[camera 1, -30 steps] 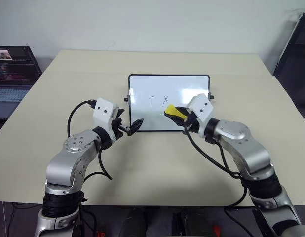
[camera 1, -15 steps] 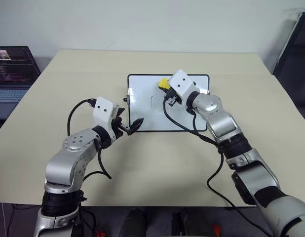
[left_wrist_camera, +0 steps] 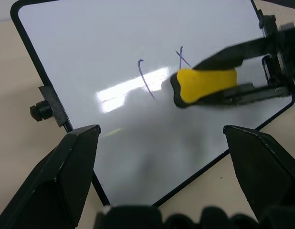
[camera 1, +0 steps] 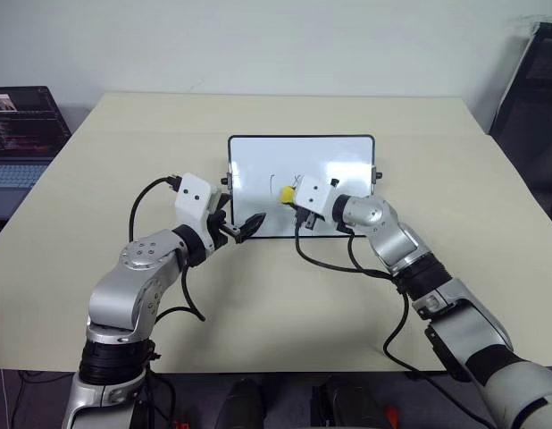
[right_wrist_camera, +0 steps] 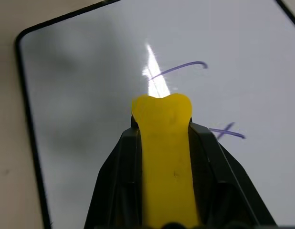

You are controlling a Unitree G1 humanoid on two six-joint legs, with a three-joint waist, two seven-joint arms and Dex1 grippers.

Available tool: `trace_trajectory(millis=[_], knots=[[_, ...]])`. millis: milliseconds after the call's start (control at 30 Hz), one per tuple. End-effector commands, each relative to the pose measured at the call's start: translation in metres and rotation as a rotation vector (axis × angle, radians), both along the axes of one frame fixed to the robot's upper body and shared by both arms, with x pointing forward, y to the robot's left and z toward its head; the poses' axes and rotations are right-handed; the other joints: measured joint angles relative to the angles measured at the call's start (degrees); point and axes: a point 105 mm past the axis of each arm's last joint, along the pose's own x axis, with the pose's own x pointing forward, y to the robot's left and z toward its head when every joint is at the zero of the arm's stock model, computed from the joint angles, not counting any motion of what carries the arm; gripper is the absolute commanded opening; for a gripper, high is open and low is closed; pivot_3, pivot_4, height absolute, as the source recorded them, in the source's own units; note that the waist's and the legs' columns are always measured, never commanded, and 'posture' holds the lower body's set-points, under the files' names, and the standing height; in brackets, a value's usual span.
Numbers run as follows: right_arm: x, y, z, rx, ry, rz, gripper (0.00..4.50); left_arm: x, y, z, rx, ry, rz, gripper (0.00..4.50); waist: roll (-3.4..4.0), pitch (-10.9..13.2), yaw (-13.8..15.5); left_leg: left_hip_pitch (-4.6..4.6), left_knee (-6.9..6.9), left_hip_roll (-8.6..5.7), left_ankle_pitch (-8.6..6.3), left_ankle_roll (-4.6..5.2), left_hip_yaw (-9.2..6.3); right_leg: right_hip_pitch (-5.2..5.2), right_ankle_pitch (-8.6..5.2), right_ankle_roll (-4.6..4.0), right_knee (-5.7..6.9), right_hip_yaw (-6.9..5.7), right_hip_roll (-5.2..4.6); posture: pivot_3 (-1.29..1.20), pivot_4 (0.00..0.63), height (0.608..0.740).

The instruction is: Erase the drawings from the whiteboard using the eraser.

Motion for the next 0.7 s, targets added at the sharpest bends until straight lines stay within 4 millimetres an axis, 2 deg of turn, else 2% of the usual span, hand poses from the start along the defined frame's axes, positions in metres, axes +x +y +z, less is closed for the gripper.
trace_trajectory(millis=[33, 233, 300, 433, 567, 700], knots=[[0.013, -0.016, 0.004, -0.013, -0.055, -0.084, 0.99, 0.0, -0.002, 0.012, 0.003, -0.053, -0.02, 4.5, 0.0, 0.0, 0.01, 0.02, 0.0, 0.0, 0.0, 0.0, -0.01, 0.02, 0.0, 0.0, 0.02, -0.01, 0.0, 0.0, 0.15, 0.74], [0.036, -0.03, 0.048, 0.15, -0.19, -0.236, 0.99, 0.0, -0.001, 0.008, 0.002, -0.047, -0.021, 4.5, 0.0, 0.0, 0.01, 0.02, 0.01, 0.0, 0.08, -0.11, -0.04, 0.01, 0.07, -0.06, 0.05, -0.03, 0.0, 0.0, 0.15, 0.74], [0.04, -0.035, 0.054, 0.175, -0.209, -0.272, 0.99, -0.001, -0.001, 0.007, 0.001, -0.044, -0.023, 4.5, 0.0, 0.0, 0.12, 0.02, 0.01, -0.01, 0.1, -0.12, -0.05, 0.01, 0.08, -0.06, 0.05, -0.04, 0.0, 0.0, 0.15, 0.74], [0.037, -0.032, 0.042, 0.141, -0.144, -0.241, 0.99, -0.002, -0.002, 0.005, -0.001, -0.041, -0.026, 4.5, 0.0, 0.0, 0.07, -0.02, -0.04, 0.0, 0.1, -0.12, -0.04, -0.02, 0.08, -0.06, -0.02, -0.04, 0.0, 0.0, 0.15, 0.74], [0.019, -0.022, 0.011, 0.032, -0.017, -0.118, 0.99, -0.002, -0.003, 0.005, -0.001, -0.042, -0.028, 4.5, 0.0, 0.0, 0.02, -0.03, -0.07, 0.01, 0.09, -0.11, -0.02, -0.02, 0.08, -0.06, -0.06, -0.04, 0.0, 0.0, 0.15, 0.74], [0.006, -0.019, -0.004, -0.034, 0.036, -0.062, 0.99, -0.002, -0.003, 0.006, 0.0, -0.043, -0.028, 4.5, 0.0, 0.0, -0.14, 0.02, -0.06, 0.02, 0.09, -0.11, -0.03, 0.0, 0.08, -0.06, -0.02, -0.04, 0.01, 0.0, 0.15, 0.74]])
